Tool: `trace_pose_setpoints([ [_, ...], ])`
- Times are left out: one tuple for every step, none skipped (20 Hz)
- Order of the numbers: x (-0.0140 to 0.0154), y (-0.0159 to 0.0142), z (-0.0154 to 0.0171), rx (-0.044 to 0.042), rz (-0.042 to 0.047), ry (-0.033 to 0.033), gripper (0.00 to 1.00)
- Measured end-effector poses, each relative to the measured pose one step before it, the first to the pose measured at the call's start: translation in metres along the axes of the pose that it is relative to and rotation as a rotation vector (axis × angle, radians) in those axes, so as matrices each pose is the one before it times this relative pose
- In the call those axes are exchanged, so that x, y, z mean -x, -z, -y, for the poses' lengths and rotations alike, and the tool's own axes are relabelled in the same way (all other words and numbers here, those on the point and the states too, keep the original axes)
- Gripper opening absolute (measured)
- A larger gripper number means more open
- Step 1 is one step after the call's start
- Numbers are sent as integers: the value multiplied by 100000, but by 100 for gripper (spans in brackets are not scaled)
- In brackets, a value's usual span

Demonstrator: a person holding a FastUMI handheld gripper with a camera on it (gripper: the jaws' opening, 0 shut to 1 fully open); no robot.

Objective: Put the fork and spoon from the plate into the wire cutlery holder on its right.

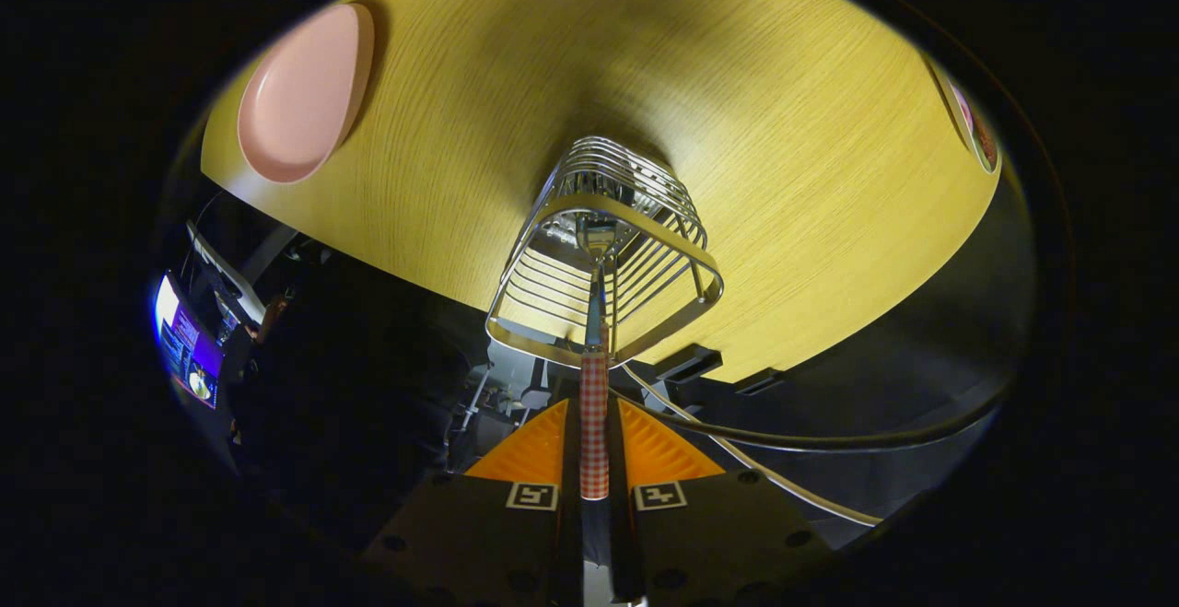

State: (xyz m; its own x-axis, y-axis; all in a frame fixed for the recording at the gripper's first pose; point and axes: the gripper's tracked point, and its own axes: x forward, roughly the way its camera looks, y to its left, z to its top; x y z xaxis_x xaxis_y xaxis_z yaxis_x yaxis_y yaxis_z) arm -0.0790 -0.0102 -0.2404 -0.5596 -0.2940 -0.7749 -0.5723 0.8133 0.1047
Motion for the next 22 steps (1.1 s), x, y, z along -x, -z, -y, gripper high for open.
trace_pose_setpoints([
  [-48,215,4,-74,536,-329,17],
  [304,139,74,86,900,370,23],
  [-39,379,-34,383,1319,219,27],
  [486,215,-151,768,2246,-200,38],
  [369,118,-97,659,3638,-447,49],
  [261,87,-458,106,4269,-1324,67],
  [358,90,-259,41,4462,-692,77],
  [342,305,-102,-211,4300,67,87],
  [187,304,76,-434,4538,335,89],
  [341,81,-99,-691,5096,-174,90],
  [-135,355,-595,-779,5528,-419,94],
  [-72,164,466,-1018,5716,-534,100],
  [95,513,-190,-962,5657,-565,100],
  [576,268,-246,-578,5726,-445,99],
  [564,158,-57,-688,5905,295,99],
  [606,-126,-11,-1384,6561,535,99],
  [714,-372,37,-2346,7360,724,99],
  [524,-126,-125,-2858,7632,311,99],
  [527,-255,117,-2649,6696,1322,99],
  [381,-74,50,-2305,6461,1312,98],
  [428,-333,-60,-2630,5883,1619,98],
  [493,-551,96,-2138,6048,1292,98],
])
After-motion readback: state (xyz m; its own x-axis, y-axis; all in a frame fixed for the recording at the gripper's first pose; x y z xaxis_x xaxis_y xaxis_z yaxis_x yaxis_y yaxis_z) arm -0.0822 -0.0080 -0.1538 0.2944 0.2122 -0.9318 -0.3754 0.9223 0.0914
